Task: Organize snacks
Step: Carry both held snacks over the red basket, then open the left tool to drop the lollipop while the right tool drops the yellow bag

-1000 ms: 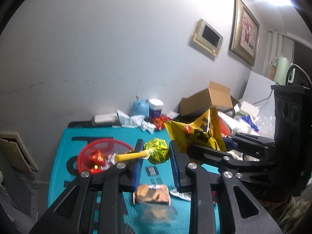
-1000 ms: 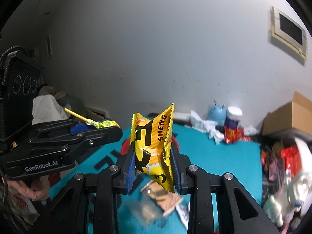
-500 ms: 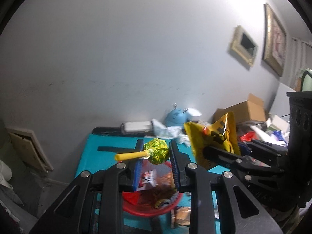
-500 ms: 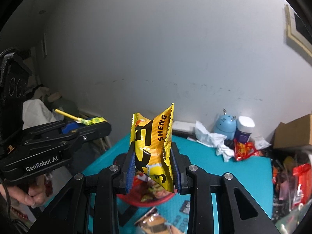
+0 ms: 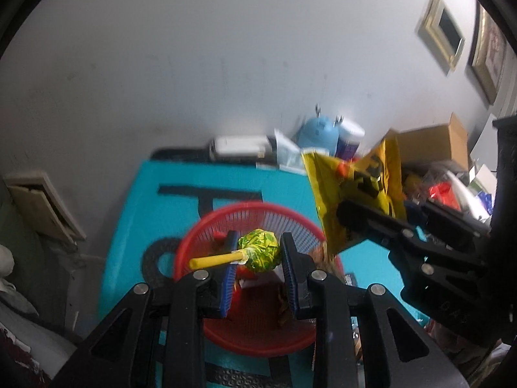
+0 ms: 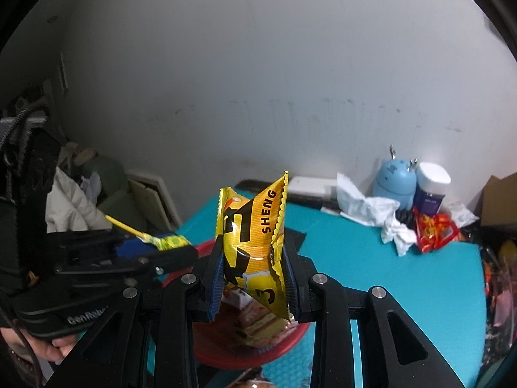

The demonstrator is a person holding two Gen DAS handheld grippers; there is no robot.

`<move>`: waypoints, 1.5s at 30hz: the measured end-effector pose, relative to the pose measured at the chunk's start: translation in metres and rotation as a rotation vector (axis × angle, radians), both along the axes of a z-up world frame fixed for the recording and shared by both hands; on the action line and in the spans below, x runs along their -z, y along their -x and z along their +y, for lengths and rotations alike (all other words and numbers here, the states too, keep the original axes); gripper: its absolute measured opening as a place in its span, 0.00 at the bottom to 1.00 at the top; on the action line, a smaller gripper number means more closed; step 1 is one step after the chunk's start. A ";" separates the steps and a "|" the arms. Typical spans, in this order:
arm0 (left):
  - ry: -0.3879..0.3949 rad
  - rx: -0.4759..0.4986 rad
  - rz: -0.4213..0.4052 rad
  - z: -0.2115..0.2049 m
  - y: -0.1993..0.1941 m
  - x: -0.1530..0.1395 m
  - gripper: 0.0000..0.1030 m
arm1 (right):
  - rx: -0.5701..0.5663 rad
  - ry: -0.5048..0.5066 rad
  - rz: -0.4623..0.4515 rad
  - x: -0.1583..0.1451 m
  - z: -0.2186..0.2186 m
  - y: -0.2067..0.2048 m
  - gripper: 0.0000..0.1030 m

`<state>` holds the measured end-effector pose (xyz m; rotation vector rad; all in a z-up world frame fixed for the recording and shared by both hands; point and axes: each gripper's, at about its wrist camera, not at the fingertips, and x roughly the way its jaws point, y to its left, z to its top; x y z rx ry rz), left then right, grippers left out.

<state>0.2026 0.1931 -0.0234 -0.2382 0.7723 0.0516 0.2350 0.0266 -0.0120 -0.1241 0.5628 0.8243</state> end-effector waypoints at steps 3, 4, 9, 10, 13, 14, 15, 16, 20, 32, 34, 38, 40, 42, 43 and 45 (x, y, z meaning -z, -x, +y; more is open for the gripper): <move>-0.001 0.014 0.062 -0.004 -0.007 0.015 0.25 | 0.009 0.022 0.007 0.006 0.000 -0.006 0.30; -0.004 0.016 0.073 -0.005 -0.009 0.017 0.25 | 0.010 0.027 0.007 0.007 0.000 -0.007 0.30; -0.008 0.024 0.170 -0.009 -0.019 0.036 0.25 | 0.027 0.036 0.023 0.015 -0.002 -0.019 0.30; -0.007 0.025 0.183 -0.009 -0.020 0.038 0.25 | 0.031 0.038 0.025 0.017 -0.001 -0.021 0.30; -0.001 0.026 0.223 -0.008 -0.023 0.046 0.25 | 0.023 0.045 0.040 0.023 0.001 -0.025 0.30; 0.002 0.028 0.232 -0.007 -0.023 0.048 0.25 | 0.019 0.046 0.043 0.025 0.002 -0.025 0.30; 0.008 0.029 0.241 -0.006 -0.025 0.050 0.25 | 0.015 0.048 0.046 0.026 0.003 -0.025 0.30; 0.017 0.029 0.253 -0.006 -0.025 0.051 0.25 | 0.008 0.050 0.052 0.028 0.004 -0.025 0.30; 0.009 0.011 0.287 -0.005 -0.027 0.053 0.29 | -0.005 0.054 0.073 0.034 0.007 -0.027 0.31; -0.082 -0.074 0.277 0.007 -0.023 0.040 0.73 | -0.049 0.034 0.154 0.047 0.013 -0.035 0.32; -0.086 -0.082 0.276 0.008 -0.024 0.040 0.73 | -0.051 0.032 0.162 0.048 0.013 -0.036 0.32; -0.081 -0.080 0.275 0.009 -0.024 0.040 0.73 | -0.047 0.029 0.168 0.048 0.012 -0.037 0.40; -0.085 -0.081 0.271 0.009 -0.024 0.039 0.73 | -0.040 0.026 0.170 0.047 0.011 -0.036 0.45; -0.086 -0.082 0.271 0.009 -0.024 0.039 0.73 | -0.039 0.028 0.171 0.047 0.011 -0.036 0.45; -0.085 -0.083 0.271 0.009 -0.024 0.039 0.73 | -0.038 0.030 0.170 0.047 0.011 -0.035 0.45; -0.082 -0.085 0.271 0.010 -0.025 0.040 0.73 | -0.037 0.033 0.168 0.047 0.011 -0.034 0.45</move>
